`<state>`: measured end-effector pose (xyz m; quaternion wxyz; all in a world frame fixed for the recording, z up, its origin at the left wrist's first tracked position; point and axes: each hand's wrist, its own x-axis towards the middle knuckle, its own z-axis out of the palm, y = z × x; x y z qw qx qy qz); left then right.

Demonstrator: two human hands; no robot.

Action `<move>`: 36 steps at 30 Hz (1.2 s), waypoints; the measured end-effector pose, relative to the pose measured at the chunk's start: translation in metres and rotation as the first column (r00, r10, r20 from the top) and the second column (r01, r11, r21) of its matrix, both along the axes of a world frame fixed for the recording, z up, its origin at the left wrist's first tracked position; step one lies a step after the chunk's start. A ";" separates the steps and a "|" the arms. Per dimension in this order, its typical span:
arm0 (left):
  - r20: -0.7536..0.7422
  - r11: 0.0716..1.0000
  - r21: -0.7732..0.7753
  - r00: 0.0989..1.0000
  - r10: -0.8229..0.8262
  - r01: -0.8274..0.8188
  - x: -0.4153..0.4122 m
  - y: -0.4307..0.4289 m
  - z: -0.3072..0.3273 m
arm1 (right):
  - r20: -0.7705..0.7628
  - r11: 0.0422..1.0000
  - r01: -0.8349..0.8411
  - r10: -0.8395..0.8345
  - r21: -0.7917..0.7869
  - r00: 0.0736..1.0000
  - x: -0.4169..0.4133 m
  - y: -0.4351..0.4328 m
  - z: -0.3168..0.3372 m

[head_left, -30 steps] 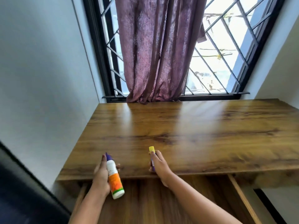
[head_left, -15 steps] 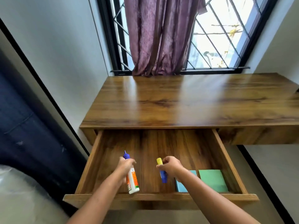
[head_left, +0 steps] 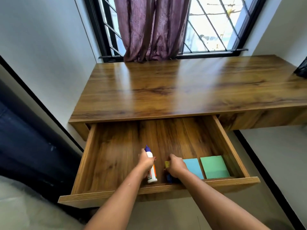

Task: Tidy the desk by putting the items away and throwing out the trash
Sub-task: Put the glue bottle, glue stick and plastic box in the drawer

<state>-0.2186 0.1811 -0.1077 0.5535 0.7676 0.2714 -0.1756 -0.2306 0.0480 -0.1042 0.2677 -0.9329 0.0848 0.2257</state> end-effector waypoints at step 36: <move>-0.014 0.855 0.410 0.939 -0.343 0.319 -0.014 -0.018 -0.014 | 0.083 0.994 0.009 0.000 -0.112 0.997 -0.009 -0.001 -0.007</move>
